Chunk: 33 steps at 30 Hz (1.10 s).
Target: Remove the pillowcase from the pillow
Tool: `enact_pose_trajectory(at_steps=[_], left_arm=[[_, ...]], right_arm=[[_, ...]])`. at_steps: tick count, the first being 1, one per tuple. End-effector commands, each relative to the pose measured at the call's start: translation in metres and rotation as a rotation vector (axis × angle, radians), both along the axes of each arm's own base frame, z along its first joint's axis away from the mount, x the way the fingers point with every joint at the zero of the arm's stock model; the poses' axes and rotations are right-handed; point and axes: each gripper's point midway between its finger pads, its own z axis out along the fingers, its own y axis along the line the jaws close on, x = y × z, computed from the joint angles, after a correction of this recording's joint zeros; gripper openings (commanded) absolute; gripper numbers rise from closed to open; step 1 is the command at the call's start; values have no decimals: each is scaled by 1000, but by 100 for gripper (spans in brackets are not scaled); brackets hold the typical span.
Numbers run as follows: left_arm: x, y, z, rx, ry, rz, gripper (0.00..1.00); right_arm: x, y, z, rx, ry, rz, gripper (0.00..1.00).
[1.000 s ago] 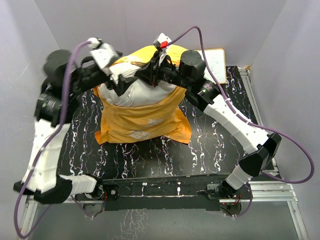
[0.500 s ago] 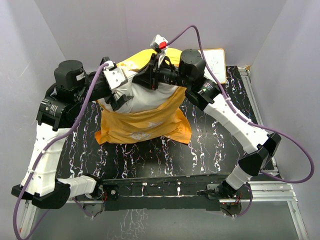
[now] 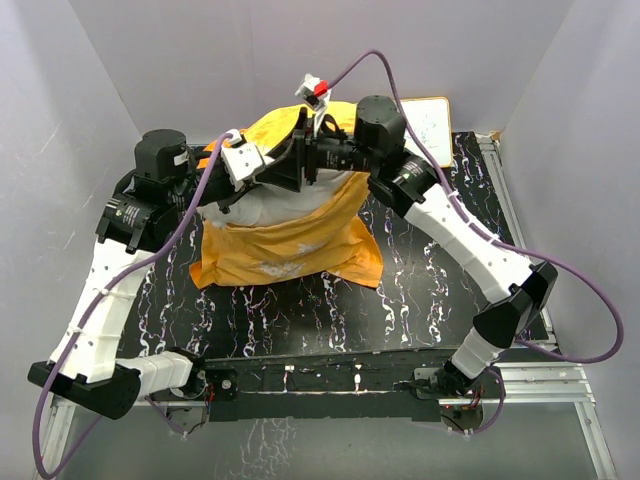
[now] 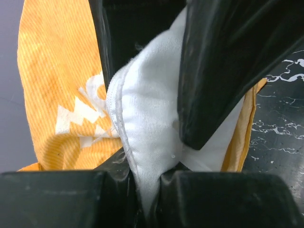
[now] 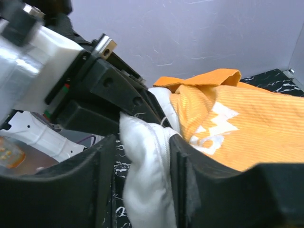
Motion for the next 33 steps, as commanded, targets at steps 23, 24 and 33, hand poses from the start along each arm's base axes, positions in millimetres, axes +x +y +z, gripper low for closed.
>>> enact_pose_trajectory(at_steps=[23, 24, 33], left_arm=[[-49, 7, 30, -30, -1, -63, 0], [-50, 8, 30, -28, 0, -62, 0], [-75, 9, 18, 28, -23, -163, 0]], right_arm=[[75, -104, 8, -194, -212, -450, 72], [77, -105, 6, -201, -212, -459, 69], [139, -153, 12, -193, -145, -875, 27]])
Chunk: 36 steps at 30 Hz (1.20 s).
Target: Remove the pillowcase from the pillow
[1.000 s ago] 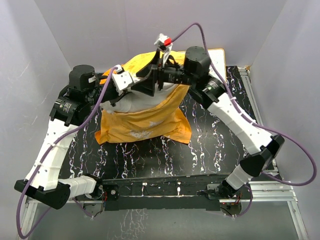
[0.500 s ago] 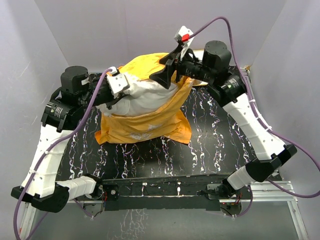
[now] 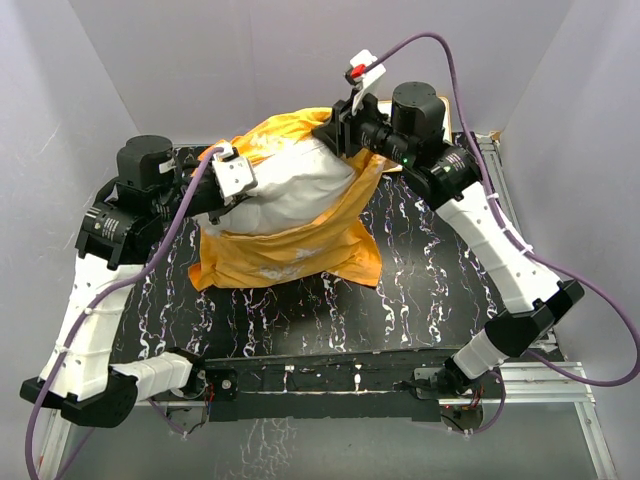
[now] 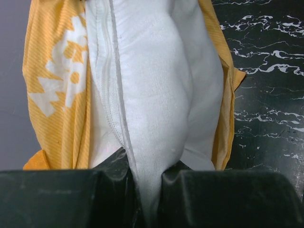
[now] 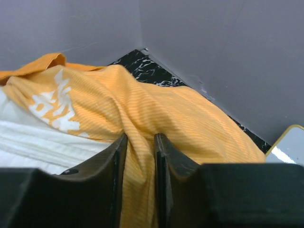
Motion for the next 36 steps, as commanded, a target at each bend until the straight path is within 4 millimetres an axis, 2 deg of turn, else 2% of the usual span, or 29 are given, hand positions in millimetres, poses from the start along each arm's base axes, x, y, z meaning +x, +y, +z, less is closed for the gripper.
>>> enact_pose_trajectory(at_steps=[1, 8, 12, 20, 26, 29, 31, 33, 34, 36], left_arm=[[-45, 4, -2, 18, 7, -108, 0], [-63, 11, -18, 80, -17, -163, 0], [-64, 12, -14, 80, -21, -156, 0], [-55, 14, 18, 24, -112, -96, 0], [-33, 23, 48, -32, -241, 29, 0], [-21, 27, 60, -76, -311, 93, 0], [-12, 29, 65, -99, -340, 135, 0], [-1, 32, 73, -127, -367, 183, 0], [3, 34, 77, -146, -377, 207, 0], [9, 35, 82, -174, -393, 232, 0]], right_arm=[[54, -52, 11, 33, -14, -354, 26], [80, -97, 11, 99, 2, -545, 24], [80, -99, 3, 100, 9, -531, 21], [80, -95, -58, 60, 130, -484, 12], [83, -124, -96, 131, 228, -478, 12], [83, -129, -106, 192, 272, -416, 15], [75, -121, -97, 213, 256, -343, 22], [64, -113, -74, 228, 199, -264, 32], [58, -112, -58, 235, 152, -238, 41], [49, -119, -19, 258, 41, -239, 68]])
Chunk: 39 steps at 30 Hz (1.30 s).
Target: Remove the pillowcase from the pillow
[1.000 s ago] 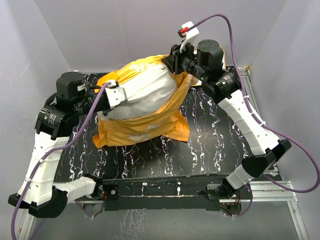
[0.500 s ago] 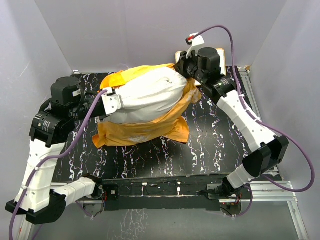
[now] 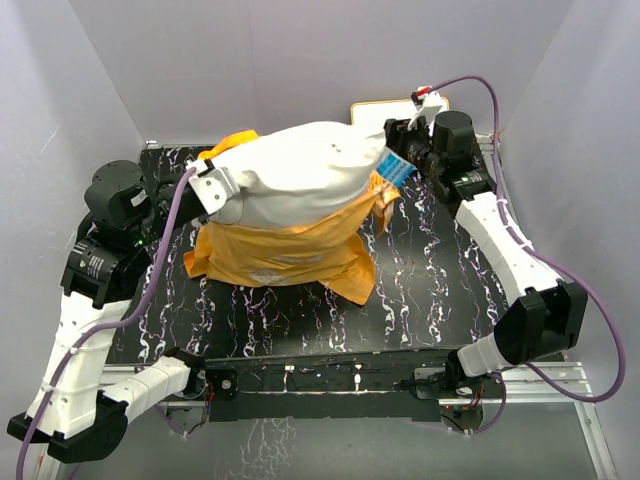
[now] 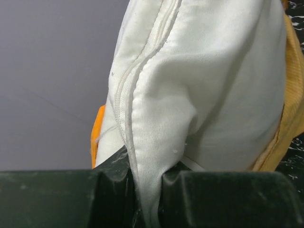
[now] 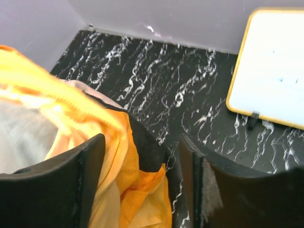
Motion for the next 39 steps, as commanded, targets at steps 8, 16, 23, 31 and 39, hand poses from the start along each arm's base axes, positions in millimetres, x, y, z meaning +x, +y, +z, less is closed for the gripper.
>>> enact_pose_trajectory(at_steps=[8, 16, 23, 31, 39], left_arm=[[12, 0, 23, -85, -65, 38, 0], [-1, -11, 4, -48, -2, -58, 0], [-7, -13, 6, -48, 17, -77, 0], [-9, -17, 7, -59, 47, -104, 0], [-21, -21, 18, -84, 67, -141, 0]], right_arm=[[-87, -9, 270, 174, -752, 89, 95], [-169, 133, 228, -60, -882, 613, 98], [-184, 169, 168, -152, -746, 848, 98], [-175, 197, 125, -253, -659, 887, 98], [-144, 205, 94, -314, -615, 801, 95]])
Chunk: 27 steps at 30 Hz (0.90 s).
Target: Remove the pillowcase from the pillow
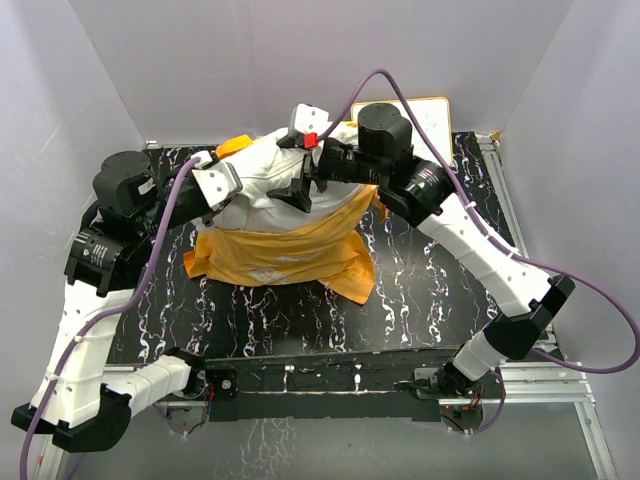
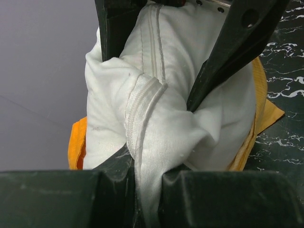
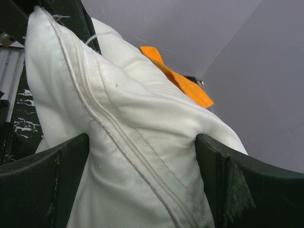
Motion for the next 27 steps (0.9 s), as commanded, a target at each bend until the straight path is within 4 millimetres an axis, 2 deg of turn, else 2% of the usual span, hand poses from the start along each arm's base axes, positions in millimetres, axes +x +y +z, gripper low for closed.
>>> enact_pose_trajectory(at_steps=[1, 3, 6, 8, 14, 16, 17, 19, 22, 24, 27], left_arm=[[-23, -8, 31, -65, -41, -86, 0], [-25, -9, 32, -71, -31, -94, 0], [-26, -9, 33, -73, -29, -96, 0], [-25, -8, 36, -82, -39, -87, 0], [-27, -8, 53, -122, -64, -82, 0], [-27, -8, 55, -126, -66, -82, 0], [-26, -8, 56, -127, -71, -77, 0], [-23, -7, 55, -123, -76, -63, 0], [-19, -6, 49, -111, -74, -52, 0], [-19, -6, 44, -104, -64, -53, 0], [-18, -7, 40, -100, -59, -59, 0]], right_arm=[[15, 11, -32, -46, 40, -41, 91], [14, 15, -35, -40, 47, -21, 82], [12, 19, -37, -34, 61, -3, 60], [12, 19, -41, -41, 72, 2, 51], [2, 17, -54, -64, 109, 34, 50], [-2, 16, -57, -73, 122, 49, 53], [-5, 16, -58, -81, 128, 64, 59], [-13, 14, -60, -97, 136, 97, 78], [-30, 10, -48, -85, 139, 164, 94], [-49, 6, -33, -60, 131, 237, 98], [-68, 1, -13, -27, 129, 310, 98]])
